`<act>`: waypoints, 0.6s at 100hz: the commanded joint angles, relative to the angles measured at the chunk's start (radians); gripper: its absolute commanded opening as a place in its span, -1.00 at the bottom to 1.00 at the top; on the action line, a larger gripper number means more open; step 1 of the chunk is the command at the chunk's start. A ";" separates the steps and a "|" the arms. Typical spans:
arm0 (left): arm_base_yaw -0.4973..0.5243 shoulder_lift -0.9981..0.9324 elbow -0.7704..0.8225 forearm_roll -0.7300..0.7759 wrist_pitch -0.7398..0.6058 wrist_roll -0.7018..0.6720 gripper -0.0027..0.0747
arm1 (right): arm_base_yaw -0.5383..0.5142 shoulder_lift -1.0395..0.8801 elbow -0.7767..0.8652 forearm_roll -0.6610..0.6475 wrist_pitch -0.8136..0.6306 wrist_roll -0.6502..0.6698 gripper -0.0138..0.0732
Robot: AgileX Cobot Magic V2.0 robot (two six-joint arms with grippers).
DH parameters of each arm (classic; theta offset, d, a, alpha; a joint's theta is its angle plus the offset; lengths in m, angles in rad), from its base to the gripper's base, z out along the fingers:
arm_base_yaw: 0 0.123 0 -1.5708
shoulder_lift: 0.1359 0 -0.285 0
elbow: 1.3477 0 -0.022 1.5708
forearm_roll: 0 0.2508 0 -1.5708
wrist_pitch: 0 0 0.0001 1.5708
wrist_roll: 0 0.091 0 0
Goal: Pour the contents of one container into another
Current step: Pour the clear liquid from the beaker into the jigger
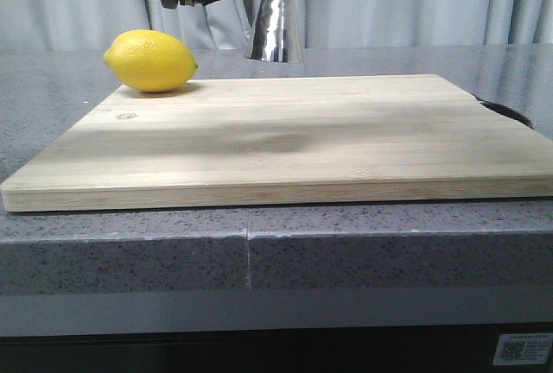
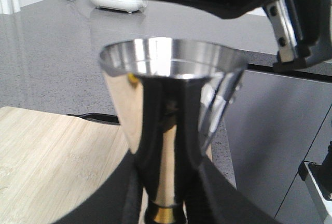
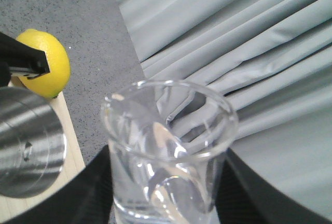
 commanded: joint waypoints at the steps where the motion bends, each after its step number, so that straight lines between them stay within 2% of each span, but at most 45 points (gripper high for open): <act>1: -0.011 -0.051 -0.030 -0.070 0.111 -0.001 -0.98 | 0.000 -0.020 -0.037 -0.019 -0.055 -0.005 -0.11; 60: -0.011 -0.051 -0.030 -0.070 0.111 -0.001 -0.98 | 0.000 -0.020 -0.037 -0.054 -0.059 -0.005 -0.11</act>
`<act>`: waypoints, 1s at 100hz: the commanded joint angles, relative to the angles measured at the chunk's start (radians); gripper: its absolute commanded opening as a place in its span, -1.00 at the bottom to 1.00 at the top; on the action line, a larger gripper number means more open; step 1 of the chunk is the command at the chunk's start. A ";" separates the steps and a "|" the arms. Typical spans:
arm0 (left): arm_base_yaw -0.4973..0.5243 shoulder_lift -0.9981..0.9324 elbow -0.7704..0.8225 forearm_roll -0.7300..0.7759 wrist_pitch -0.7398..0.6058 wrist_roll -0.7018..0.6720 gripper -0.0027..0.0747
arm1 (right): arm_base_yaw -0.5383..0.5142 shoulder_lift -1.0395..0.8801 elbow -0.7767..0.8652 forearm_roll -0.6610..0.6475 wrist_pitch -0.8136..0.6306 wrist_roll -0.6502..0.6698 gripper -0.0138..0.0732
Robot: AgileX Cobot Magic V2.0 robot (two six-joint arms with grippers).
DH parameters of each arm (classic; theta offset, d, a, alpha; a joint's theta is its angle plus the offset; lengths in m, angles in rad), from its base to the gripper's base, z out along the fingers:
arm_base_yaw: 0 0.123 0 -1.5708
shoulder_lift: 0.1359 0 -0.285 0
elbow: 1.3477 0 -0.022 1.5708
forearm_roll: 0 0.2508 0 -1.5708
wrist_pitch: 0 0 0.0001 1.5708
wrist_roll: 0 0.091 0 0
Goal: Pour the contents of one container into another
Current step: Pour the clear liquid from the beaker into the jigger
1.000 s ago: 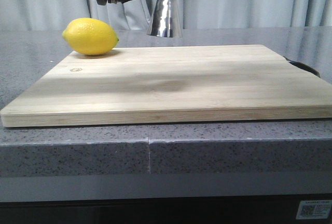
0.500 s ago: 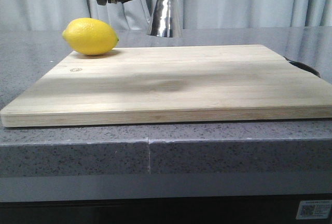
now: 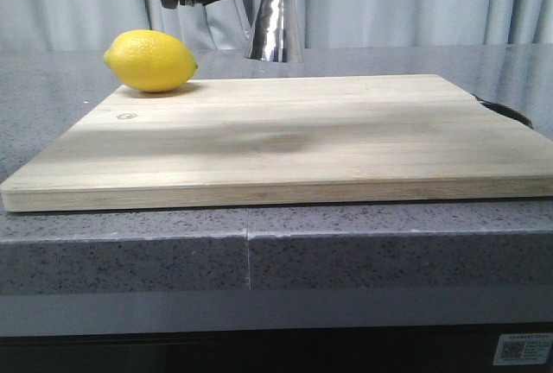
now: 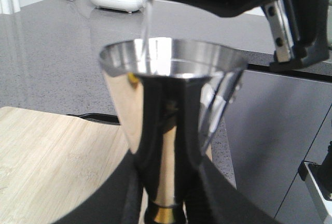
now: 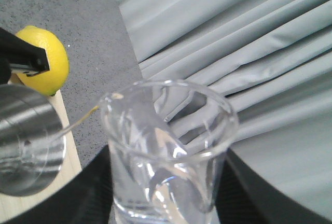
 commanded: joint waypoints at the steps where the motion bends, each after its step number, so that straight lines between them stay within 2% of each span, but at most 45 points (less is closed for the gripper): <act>1: -0.011 -0.051 -0.030 -0.070 0.111 -0.001 -0.98 | 0.000 -0.020 -0.037 -0.018 -0.051 -0.005 -0.11; 100: -0.011 -0.051 -0.030 -0.070 0.111 -0.001 -0.98 | 0.000 -0.020 -0.037 -0.093 -0.055 -0.005 -0.11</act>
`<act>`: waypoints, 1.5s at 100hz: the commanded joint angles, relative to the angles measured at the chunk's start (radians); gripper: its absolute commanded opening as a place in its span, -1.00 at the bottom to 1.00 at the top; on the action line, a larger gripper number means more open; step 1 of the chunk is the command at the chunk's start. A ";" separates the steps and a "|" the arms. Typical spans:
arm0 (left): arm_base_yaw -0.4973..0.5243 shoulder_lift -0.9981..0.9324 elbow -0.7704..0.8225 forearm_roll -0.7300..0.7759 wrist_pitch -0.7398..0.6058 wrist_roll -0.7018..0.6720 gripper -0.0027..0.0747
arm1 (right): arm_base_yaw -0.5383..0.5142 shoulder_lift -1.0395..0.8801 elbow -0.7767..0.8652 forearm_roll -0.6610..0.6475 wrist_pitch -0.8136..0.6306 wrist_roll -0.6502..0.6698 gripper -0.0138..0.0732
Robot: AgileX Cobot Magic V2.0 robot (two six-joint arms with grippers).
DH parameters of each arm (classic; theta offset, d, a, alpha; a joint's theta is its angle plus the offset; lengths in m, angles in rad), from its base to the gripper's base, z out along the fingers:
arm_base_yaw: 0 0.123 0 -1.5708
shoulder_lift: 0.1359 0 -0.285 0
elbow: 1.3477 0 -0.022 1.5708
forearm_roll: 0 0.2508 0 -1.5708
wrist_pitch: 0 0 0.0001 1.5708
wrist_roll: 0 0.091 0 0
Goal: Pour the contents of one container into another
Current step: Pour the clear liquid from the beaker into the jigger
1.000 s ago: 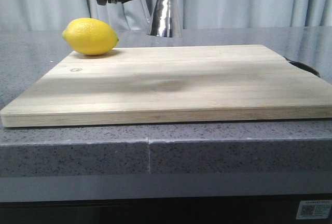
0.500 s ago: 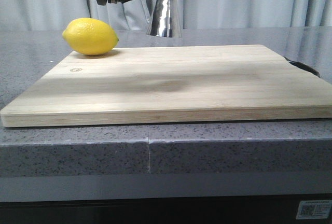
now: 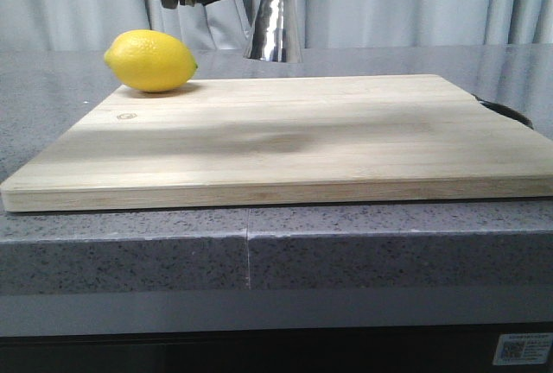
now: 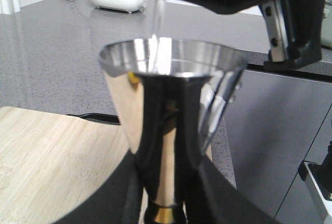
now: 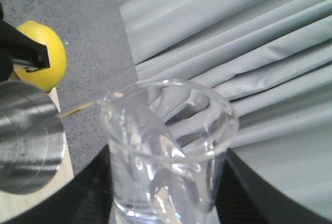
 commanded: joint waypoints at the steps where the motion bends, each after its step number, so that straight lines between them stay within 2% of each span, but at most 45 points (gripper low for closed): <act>1: -0.011 -0.051 -0.030 -0.070 0.111 -0.001 -0.98 | 0.000 -0.020 -0.037 -0.019 -0.044 -0.005 -0.11; 150: -0.011 -0.051 -0.030 -0.070 0.111 -0.001 -0.98 | 0.000 -0.020 -0.037 -0.167 -0.020 -0.005 -0.11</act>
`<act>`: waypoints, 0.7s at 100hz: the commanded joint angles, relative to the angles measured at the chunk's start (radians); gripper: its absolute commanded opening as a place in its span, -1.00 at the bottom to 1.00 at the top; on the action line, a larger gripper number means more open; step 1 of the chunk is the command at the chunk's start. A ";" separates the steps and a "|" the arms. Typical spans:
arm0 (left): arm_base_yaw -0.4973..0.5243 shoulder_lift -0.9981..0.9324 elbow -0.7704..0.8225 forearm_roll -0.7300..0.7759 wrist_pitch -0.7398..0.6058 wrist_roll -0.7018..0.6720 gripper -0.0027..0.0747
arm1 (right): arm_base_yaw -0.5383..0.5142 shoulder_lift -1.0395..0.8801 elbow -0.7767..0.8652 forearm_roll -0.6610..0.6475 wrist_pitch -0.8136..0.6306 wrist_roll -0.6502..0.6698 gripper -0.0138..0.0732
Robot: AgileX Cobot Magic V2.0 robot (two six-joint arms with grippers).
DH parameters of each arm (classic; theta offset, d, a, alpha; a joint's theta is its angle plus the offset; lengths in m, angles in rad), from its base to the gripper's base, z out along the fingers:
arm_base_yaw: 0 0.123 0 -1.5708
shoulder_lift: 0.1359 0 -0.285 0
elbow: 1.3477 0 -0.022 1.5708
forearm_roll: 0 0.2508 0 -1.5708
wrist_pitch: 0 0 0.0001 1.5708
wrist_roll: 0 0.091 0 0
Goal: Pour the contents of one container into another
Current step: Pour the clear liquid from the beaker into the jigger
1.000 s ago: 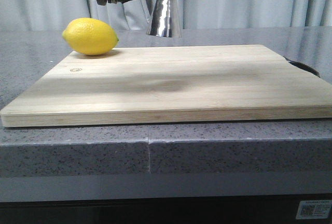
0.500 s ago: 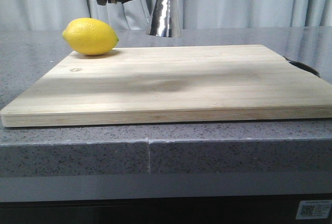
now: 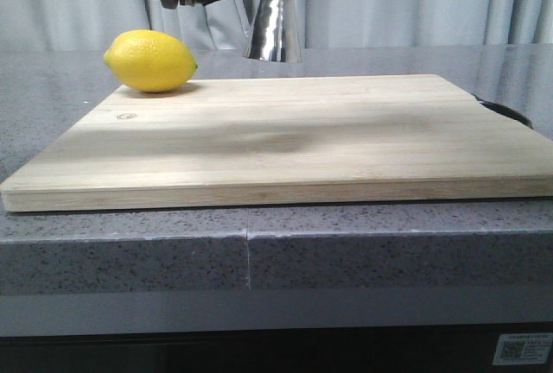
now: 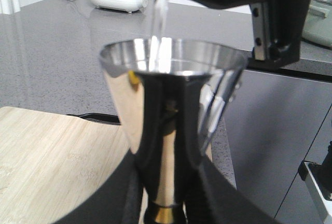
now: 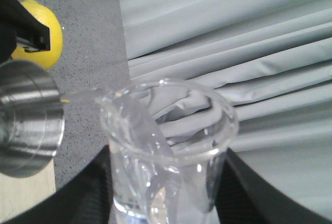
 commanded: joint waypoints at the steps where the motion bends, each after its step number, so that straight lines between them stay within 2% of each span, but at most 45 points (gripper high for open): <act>1: -0.011 -0.051 -0.030 -0.070 0.111 -0.001 -0.98 | 0.000 -0.020 -0.037 -0.022 -0.020 -0.004 -0.11; 70: -0.011 -0.051 -0.030 -0.070 0.111 -0.001 -0.98 | 0.000 -0.020 -0.037 -0.077 -0.010 -0.004 -0.11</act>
